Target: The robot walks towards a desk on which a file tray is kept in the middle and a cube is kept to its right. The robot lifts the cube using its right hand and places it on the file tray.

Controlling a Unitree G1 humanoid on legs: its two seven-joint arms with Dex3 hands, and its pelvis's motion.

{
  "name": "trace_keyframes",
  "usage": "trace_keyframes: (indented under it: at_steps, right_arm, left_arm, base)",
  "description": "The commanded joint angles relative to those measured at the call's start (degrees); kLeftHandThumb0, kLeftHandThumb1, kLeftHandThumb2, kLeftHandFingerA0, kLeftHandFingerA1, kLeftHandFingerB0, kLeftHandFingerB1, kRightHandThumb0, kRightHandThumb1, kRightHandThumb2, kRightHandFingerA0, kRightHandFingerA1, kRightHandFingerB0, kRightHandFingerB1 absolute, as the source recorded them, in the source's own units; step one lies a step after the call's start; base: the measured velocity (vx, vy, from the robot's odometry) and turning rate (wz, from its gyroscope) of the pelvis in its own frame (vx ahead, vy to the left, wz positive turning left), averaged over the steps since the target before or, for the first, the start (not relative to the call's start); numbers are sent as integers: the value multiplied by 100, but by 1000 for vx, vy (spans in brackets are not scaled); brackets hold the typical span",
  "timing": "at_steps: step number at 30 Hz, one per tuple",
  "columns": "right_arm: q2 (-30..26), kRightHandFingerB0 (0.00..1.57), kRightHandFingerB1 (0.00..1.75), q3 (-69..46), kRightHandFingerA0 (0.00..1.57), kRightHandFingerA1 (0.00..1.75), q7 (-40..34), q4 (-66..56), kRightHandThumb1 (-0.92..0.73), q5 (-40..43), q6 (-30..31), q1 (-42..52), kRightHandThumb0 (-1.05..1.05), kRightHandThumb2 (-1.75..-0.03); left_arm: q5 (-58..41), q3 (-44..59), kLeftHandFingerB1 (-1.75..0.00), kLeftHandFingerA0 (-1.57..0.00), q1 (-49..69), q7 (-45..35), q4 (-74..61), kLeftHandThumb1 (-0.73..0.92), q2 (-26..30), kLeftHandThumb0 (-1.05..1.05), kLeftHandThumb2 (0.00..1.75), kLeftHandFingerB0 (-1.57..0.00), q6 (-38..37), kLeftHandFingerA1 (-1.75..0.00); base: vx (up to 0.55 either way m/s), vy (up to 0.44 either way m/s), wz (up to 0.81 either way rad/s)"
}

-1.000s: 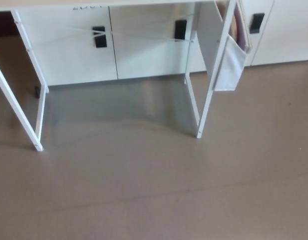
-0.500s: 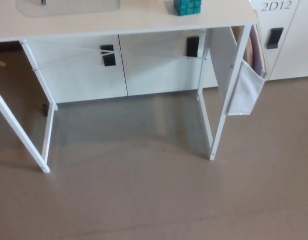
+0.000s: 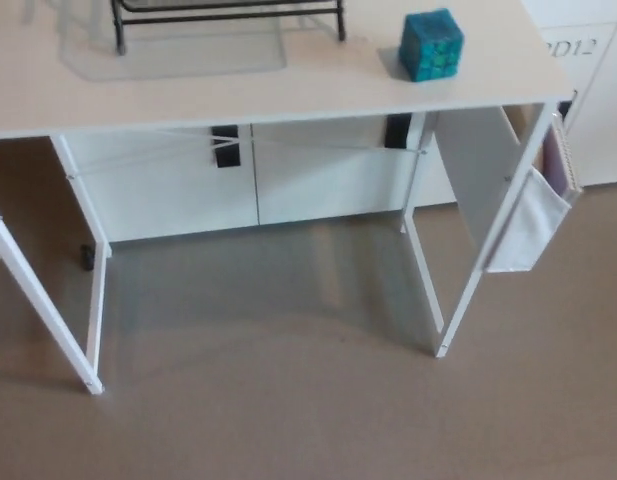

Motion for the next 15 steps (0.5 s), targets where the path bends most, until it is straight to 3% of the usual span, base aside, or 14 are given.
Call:
trace_keyframes:
  at_steps: [1,2,3,4,5,6,8,10,11,13,14,15]
  right_arm:
    - [-181,2,23,297,9,47,-28,8,-49,-362,381,-71,-72,-88]
    - [-175,2,23,336,9,47,-29,26,-49,-366,382,-81,-72,-88]
    - [-234,5,22,406,23,51,-193,-243,-53,-475,272,107,-73,-86]
    - [-253,3,20,522,25,51,-312,-481,-55,-631,471,177,-77,-90]
    - [-216,8,24,532,35,40,-431,-633,-67,-667,592,226,-75,-61]
    - [-200,4,19,327,17,48,-241,-478,-52,-341,328,258,-73,-86]
    - [-100,4,20,-127,13,46,49,-232,-47,228,-56,312,-66,-78]
    - [-49,12,25,72,6,41,-237,13,-46,-185,158,-4,-74,-79]
    - [-86,11,24,198,0,40,-263,-77,-51,-345,228,-31,-74,-88]
    - [-149,13,28,271,4,44,-266,-465,-50,-436,485,78,-76,-83]
    - [-178,7,27,360,27,54,-365,-629,-54,-571,545,151,-77,-89]
    - [-199,6,28,513,21,54,-735,-765,-54,-834,438,322,-77,-87]
  left_arm:
    - [-36,26,-63,0,-65,50,-35,70,19,-98,67,0,119,-72]
    - [-47,39,-63,0,-14,50,-35,70,25,-98,67,0,105,-72]
    - [-49,51,-53,-4,-39,54,30,50,24,-97,103,0,70,-64]
    - [11,3,-55,-9,-50,75,58,52,41,-103,101,-2,13,-70]
    - [-4,15,-54,-6,-32,38,26,52,56,-102,103,-1,-46,-69]
    - [-45,37,-51,-4,-60,-36,15,50,60,-97,104,0,3,-63]
    - [-15,6,-52,-3,-97,9,-10,50,43,-98,104,0,25,-65]
    - [85,-112,-54,-2,-156,21,-141,52,79,-100,107,-2,18,-65]
    - [73,-112,-55,-4,-179,38,-148,52,89,-100,105,-2,31,-66]
    - [79,-129,-59,-12,-201,45,-142,56,108,-103,96,-2,3,-72]
    - [37,-95,-69,0,-231,21,-104,75,107,-103,61,0,23,-72]
    - [-20,-39,-53,-1,-270,13,-26,50,96,-100,106,0,32,-63]
  base:
    - [120,92,15]
    - [146,106,12]
    - [0,0,0]
    - [119,24,-5]
    - [196,-39,4]
    - [215,-53,20]
    - [252,-73,-23]
    - [246,-40,11]
    - [230,-18,-5]
    - [219,40,-4]
    - [197,138,-12]
    - [200,133,-9]
